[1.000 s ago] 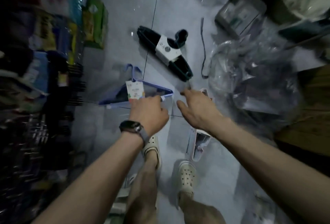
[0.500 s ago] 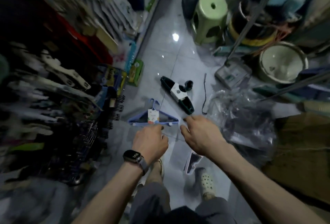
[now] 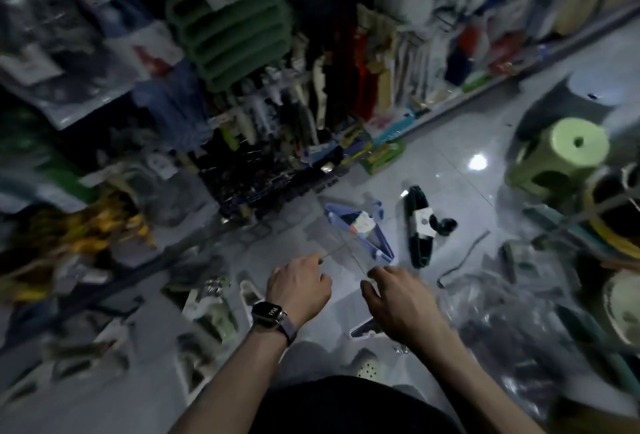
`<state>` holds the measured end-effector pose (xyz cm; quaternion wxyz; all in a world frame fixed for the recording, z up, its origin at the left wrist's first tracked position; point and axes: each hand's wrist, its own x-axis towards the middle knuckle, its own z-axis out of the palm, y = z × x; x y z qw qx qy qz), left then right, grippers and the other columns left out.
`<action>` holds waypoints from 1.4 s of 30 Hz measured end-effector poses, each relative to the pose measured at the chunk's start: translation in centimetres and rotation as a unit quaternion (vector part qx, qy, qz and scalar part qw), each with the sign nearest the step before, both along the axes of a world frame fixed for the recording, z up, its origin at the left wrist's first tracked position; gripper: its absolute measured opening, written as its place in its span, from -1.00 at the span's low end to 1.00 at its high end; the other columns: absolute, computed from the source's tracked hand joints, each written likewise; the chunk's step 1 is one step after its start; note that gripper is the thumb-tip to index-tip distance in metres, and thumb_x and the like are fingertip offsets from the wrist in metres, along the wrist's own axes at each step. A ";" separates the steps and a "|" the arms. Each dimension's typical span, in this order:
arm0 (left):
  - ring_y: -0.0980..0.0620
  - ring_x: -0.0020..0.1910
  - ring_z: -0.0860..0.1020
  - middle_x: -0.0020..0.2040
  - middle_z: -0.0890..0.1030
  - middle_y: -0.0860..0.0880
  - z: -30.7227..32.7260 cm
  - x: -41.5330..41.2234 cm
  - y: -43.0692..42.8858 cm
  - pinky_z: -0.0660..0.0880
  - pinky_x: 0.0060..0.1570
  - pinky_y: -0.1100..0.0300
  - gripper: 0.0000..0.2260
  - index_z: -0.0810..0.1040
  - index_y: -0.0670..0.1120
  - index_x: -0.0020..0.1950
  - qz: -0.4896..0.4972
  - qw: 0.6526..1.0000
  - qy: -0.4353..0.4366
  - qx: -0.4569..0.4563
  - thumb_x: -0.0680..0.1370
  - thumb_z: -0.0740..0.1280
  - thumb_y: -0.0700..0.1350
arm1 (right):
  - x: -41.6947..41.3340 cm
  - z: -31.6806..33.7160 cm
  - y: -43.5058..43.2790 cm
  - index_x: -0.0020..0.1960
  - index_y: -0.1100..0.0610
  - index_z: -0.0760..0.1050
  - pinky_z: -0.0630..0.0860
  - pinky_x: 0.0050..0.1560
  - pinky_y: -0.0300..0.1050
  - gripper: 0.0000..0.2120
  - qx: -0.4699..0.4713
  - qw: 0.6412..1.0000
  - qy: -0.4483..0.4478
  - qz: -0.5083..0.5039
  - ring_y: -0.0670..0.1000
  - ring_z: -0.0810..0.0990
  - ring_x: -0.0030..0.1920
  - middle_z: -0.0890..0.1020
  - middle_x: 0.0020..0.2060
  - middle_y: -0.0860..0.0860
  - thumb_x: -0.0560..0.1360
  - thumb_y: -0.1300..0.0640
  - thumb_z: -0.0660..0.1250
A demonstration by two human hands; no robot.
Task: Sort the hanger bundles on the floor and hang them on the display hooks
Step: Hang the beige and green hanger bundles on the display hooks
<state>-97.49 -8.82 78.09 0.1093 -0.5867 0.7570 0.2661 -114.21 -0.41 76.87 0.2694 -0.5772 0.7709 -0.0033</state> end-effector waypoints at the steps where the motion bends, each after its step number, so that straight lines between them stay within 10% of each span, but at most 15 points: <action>1: -0.15 0.20 0.59 0.26 0.63 -0.07 0.1 1.4 0.8 0.52 0.19 0.03 -0.70 0.54 -0.02 0.31 0.021 1.000 0.001 -0.007 0.61 0.21 -0.01 | 1.2 0.1 0.1 0.26 0.02 0.55 0.50 0.11 0.00 -0.61 -0.002 1.000 0.002 0.021 0.10 0.59 0.20 0.64 0.17 0.00 0.68 -0.18 0.10; 21: -0.09 0.16 0.61 0.20 0.66 -0.02 -3.1 33.7 17.4 0.54 0.06 0.06 -0.70 0.57 0.00 0.29 0.445 0.895 0.030 -0.023 0.62 0.22 0.05 | 29.8 -0.6 -1.7 0.29 -0.03 0.59 0.63 -0.05 0.01 -0.69 -0.031 0.956 0.018 0.291 -0.01 0.66 -0.04 0.69 0.16 -0.03 0.65 -0.13 0.26; 38: 0.01 0.25 0.59 0.27 0.65 0.04 -5.2 36.0 13.6 0.52 0.22 0.08 -0.66 0.54 0.06 0.38 0.613 0.789 0.046 0.027 0.62 0.24 0.04 | 36.9 -4.9 -11.1 0.35 -0.07 0.52 0.62 0.01 -0.04 -0.67 0.042 0.871 0.013 0.489 -0.02 0.66 0.01 0.66 0.22 -0.03 0.65 -0.14 0.26; 42: -0.01 0.18 0.62 0.22 0.65 0.01 -5.3 34.8 10.8 0.56 0.15 0.05 -0.66 0.52 0.05 0.40 0.652 0.757 0.038 0.021 0.63 0.25 0.04 | 38.5 -5.7 -15.8 0.38 -0.04 0.50 0.42 -0.18 -0.32 -0.67 0.051 0.825 0.003 0.562 -0.13 0.57 -0.03 0.64 0.22 -0.05 0.68 -0.13 0.24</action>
